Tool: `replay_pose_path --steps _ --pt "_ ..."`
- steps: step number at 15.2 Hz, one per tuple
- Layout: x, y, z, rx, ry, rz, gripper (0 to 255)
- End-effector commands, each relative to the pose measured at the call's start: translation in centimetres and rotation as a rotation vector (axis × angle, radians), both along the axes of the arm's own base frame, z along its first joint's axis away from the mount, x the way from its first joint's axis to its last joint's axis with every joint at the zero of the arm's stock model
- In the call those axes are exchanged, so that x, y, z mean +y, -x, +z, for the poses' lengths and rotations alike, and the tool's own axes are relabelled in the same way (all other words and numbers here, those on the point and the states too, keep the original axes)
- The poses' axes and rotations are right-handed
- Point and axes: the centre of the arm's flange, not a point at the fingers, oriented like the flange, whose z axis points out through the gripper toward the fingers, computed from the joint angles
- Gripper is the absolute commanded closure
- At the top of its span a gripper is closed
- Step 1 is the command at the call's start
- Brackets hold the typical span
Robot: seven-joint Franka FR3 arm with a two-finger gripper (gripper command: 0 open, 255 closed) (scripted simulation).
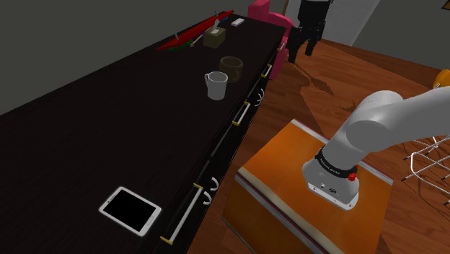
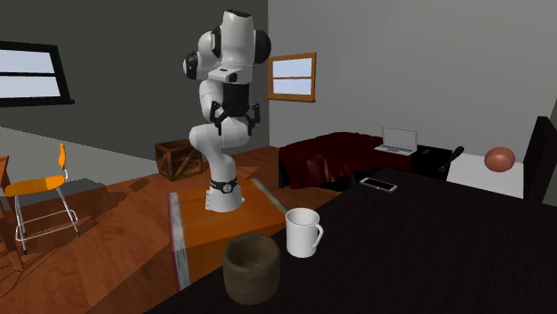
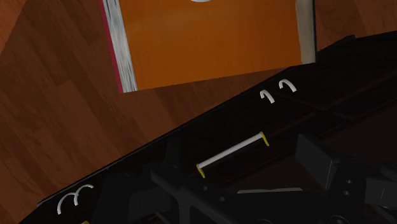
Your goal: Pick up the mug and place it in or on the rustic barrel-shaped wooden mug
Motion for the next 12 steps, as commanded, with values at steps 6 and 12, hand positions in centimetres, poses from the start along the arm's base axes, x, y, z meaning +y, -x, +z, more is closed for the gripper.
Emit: replay_pose_path --steps 6,12 --pt "0.7 -4.9 -3.7 -0.03 -0.023 -0.01 0" --pt "1.6 -10.9 -7.9 -0.065 -0.051 -0.021 0"
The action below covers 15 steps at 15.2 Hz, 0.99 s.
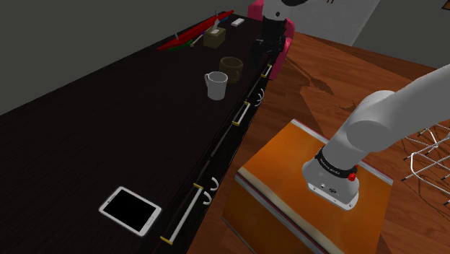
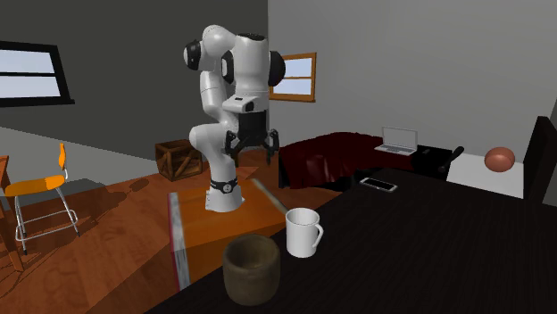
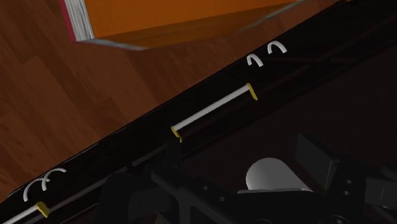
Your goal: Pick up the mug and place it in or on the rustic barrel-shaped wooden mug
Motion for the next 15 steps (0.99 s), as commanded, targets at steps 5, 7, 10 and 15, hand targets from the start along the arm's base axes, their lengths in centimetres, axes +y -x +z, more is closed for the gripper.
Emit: replay_pose_path --steps 5,7,10,15 --pt "1.2 -6.0 -4.1 -0.038 -0.028 -0.012 0" --pt "1.5 -8.1 -5.4 -0.05 -0.038 -0.016 0" --pt "2.0 -11.2 -7.3 -0.067 -0.052 -0.021 0" --pt "2.5 -14.5 -9.6 -0.086 -0.066 -0.027 0"
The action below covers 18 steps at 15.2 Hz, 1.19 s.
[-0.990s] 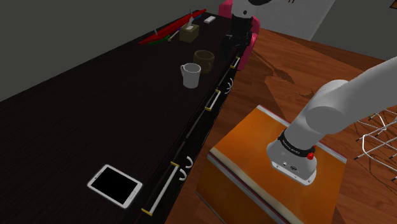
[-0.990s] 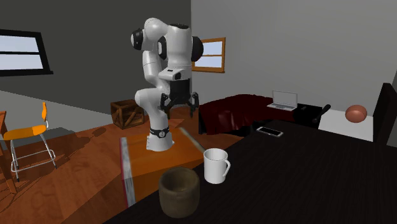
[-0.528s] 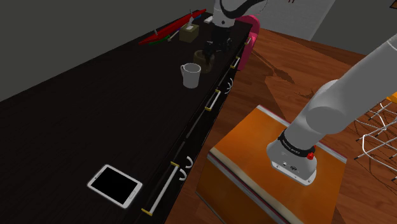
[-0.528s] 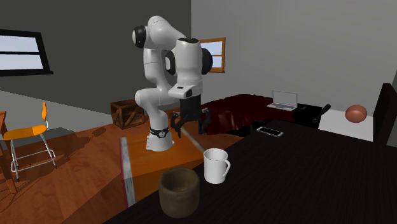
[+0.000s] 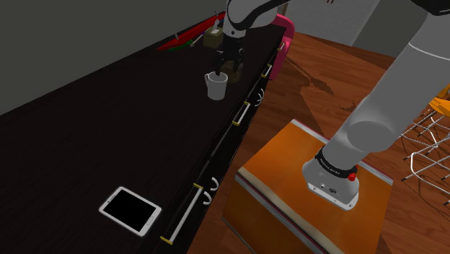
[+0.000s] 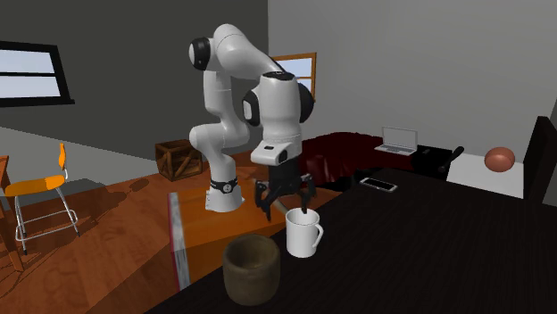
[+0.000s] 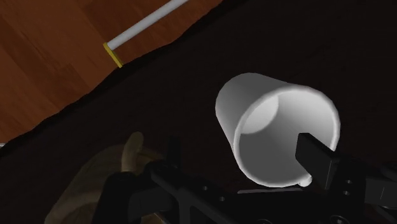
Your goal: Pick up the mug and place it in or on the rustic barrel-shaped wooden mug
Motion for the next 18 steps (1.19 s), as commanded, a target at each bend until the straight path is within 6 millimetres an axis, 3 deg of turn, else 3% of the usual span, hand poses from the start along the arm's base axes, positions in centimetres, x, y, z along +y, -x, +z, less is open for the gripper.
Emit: replay_pose_path --steps 1,6,14,15,18 --pt "0.1 -0.5 -1.0 -0.002 -0.001 -0.001 0" --pt "0.3 -0.5 -3.9 -0.002 -0.001 -0.001 0" --pt "0.3 -0.5 -3.9 -0.002 -0.001 -0.001 0" --pt "0.3 -0.5 -3.9 -0.002 -0.001 -0.001 255" --pt "0.3 -0.5 -3.9 -0.002 -0.001 -0.001 255"
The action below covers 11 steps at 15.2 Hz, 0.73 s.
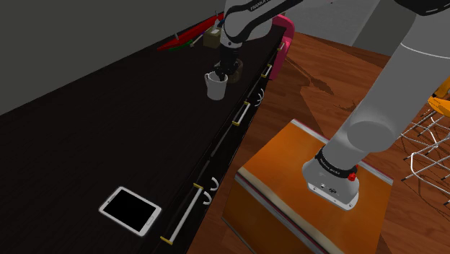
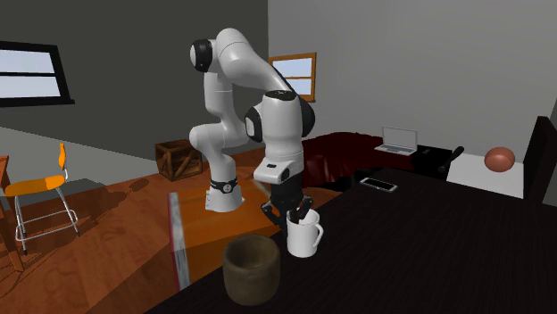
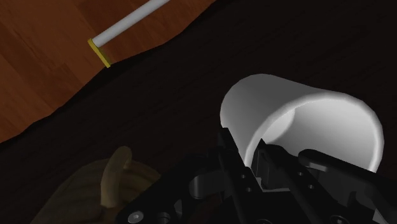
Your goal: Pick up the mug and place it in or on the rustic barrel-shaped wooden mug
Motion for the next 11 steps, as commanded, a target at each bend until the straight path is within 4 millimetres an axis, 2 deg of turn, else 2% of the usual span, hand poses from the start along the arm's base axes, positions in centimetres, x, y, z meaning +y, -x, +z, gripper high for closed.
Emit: replay_pose_path --steps 1,6,11 --pt "0.0 0.0 0.0 0.0 0.0 0.0 255" --pt "0.0 0.0 0.0 0.0 0.0 0.0 255" --pt "0.0 0.0 2.6 0.0 0.0 0.0 255"
